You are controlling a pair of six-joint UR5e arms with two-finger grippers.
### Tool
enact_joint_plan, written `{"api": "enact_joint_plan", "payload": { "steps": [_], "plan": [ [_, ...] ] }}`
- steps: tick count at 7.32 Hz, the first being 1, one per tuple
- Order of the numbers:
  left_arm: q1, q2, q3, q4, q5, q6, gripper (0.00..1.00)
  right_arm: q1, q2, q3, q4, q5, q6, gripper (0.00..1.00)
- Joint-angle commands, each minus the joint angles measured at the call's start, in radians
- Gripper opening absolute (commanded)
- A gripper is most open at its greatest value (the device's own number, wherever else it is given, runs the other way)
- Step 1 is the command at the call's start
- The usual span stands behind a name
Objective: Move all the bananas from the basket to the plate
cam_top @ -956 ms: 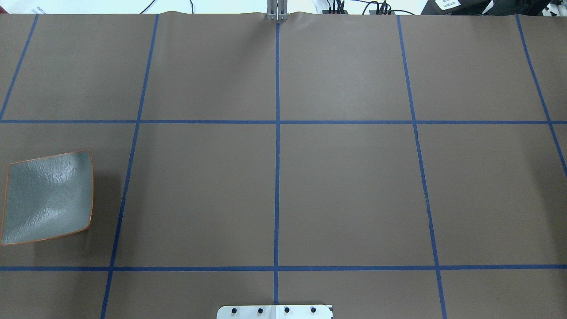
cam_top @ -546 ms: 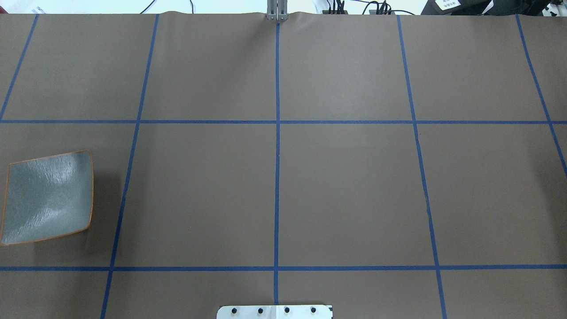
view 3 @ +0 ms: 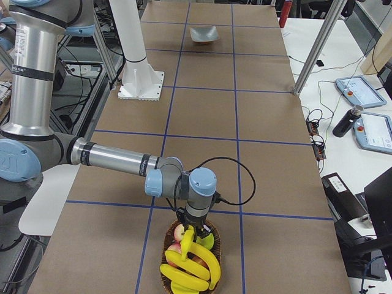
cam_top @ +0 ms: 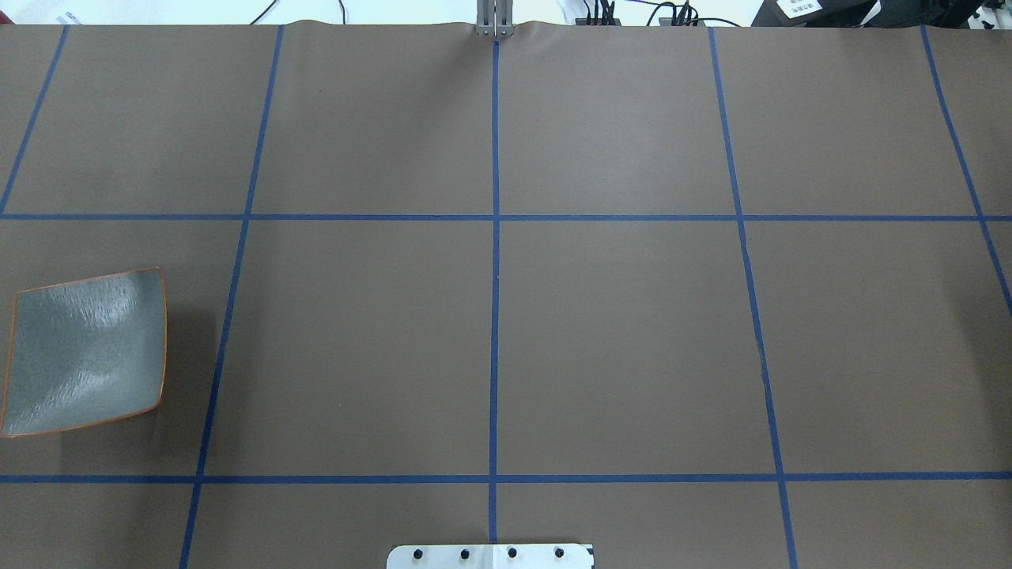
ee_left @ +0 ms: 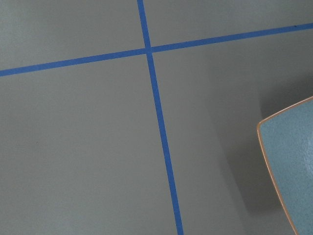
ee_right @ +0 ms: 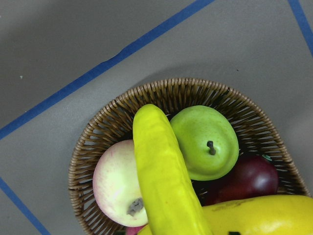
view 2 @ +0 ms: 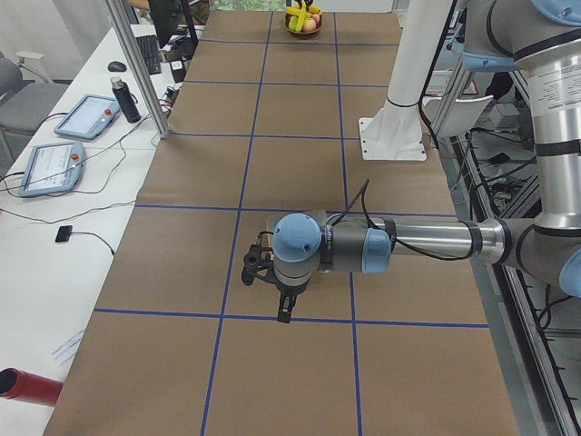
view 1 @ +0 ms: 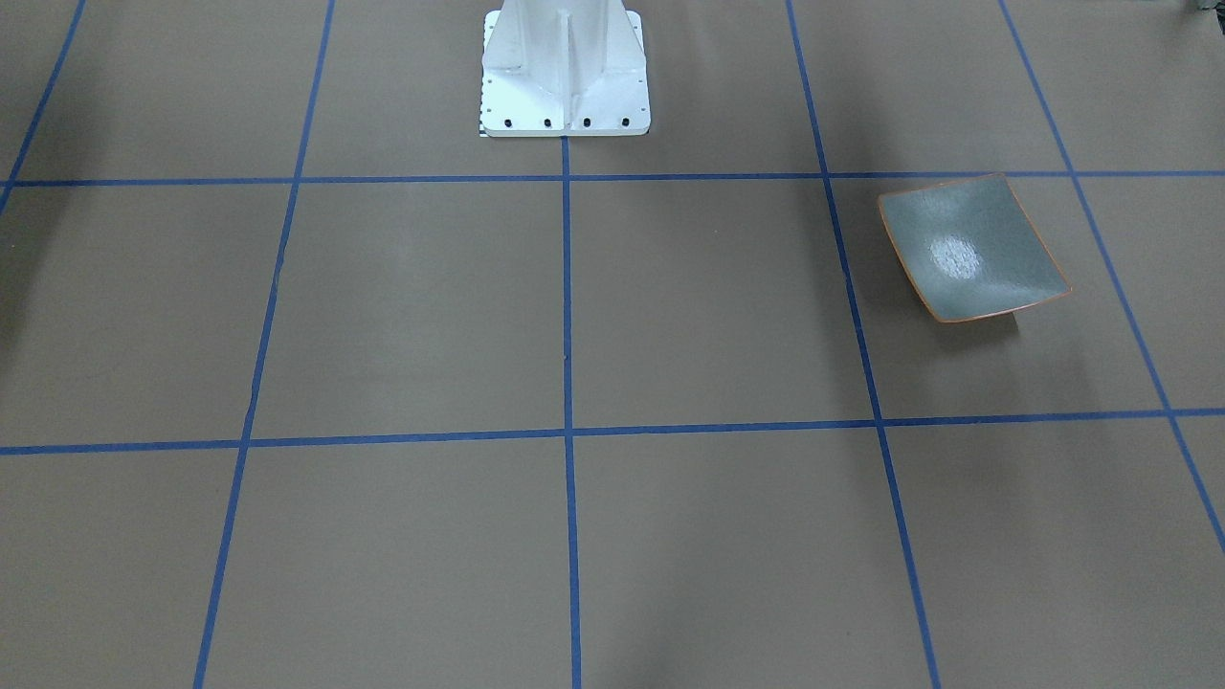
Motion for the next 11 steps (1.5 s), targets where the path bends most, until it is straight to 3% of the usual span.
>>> {"api": "enact_joint_plan", "payload": {
  "steps": [1, 3, 6, 7, 10, 11],
  "plan": [
    [0.0, 0.004, 0.0, 0.0, 0.0, 0.0, 1.0, -0.002, 0.015, 0.018, 0.026, -0.014, 0.005, 0.0],
    [0.0, 0.004, -0.001, 0.0, -0.006, -0.002, 1.0, 0.001, 0.029, 0.064, 0.011, -0.006, 0.008, 0.0],
    [-0.002, -0.057, -0.016, -0.008, -0.005, -0.006, 1.0, 0.032, 0.139, 0.138, -0.187, 0.008, 0.025, 0.0],
    [-0.002, -0.062, -0.024, -0.011, -0.006, -0.005, 1.0, 0.041, 0.185, 0.139, -0.216, 0.064, 0.087, 0.0],
    [0.002, -0.189, 0.035, -0.205, -0.005, -0.008, 1.0, 0.037, 0.285, 0.145, -0.207, 0.214, 0.372, 0.0],
    [0.002, -0.213, 0.025, -0.207, -0.018, -0.123, 1.0, 0.002, 0.325, 0.15, -0.204, 0.253, 0.505, 0.0]
  ]
}}
